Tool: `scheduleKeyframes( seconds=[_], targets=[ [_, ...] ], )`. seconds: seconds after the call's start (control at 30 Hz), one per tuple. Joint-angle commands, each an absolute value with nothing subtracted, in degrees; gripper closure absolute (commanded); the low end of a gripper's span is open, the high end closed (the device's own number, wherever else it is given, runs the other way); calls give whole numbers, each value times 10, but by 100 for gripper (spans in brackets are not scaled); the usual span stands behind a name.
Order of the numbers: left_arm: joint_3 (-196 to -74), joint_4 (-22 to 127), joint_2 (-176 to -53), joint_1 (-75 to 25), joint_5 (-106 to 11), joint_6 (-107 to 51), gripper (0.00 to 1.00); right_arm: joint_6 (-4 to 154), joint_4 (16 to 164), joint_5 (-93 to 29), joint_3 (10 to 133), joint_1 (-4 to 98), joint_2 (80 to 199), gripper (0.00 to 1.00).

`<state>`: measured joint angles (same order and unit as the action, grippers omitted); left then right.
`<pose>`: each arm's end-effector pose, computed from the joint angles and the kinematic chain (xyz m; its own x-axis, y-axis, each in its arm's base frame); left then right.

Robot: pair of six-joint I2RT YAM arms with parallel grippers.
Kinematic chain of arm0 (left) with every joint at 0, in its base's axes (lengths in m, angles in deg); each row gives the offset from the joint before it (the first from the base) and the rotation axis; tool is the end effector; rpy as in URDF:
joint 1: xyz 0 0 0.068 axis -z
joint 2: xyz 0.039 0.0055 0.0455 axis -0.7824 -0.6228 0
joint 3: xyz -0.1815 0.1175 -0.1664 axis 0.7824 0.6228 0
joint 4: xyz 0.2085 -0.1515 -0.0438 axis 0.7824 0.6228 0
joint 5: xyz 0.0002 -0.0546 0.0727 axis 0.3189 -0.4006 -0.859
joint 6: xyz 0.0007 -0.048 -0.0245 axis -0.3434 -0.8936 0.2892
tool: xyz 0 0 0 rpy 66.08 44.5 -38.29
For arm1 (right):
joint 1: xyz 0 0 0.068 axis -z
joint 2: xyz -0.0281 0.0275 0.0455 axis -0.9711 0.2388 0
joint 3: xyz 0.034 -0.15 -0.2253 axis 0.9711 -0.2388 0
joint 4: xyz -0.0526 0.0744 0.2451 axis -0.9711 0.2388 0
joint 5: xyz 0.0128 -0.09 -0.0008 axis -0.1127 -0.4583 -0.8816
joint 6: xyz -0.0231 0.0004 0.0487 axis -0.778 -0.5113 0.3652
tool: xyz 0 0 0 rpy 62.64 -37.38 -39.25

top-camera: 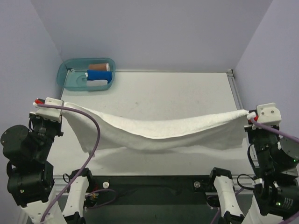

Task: Roll the towels
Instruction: Flatten the towel

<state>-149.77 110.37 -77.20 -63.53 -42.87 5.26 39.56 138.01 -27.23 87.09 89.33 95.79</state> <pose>0.0372 0.0000 0.4871 -0.1067 0.3508 -0.9303 0.0542 0.9363 0.3469 0.0154 0.0040 0.5160 0.0673 -0.4944 -0.8667 0.0587 0.8691 -0.4912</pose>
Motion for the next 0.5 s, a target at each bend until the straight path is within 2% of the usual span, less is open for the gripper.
scheduleKeyframes(
  seconds=[0.0, 0.1, 0.27, 0.47],
  targets=[
    [-1555, 1115, -776, -633, -472, 18, 100, 397, 1382, -305, 909, 897, 953, 100],
    [-1606, 1126, -781, -607, -501, 4, 100, 397, 1383, -315, 938, 894, 960, 100],
    [-1606, 1126, -805, -558, -535, -7, 100, 399, 1381, -325, 927, 887, 990, 100],
    [-1479, 1095, -829, -555, -523, 22, 100, 398, 1317, -298, 760, 887, 1030, 100]
  ],
)
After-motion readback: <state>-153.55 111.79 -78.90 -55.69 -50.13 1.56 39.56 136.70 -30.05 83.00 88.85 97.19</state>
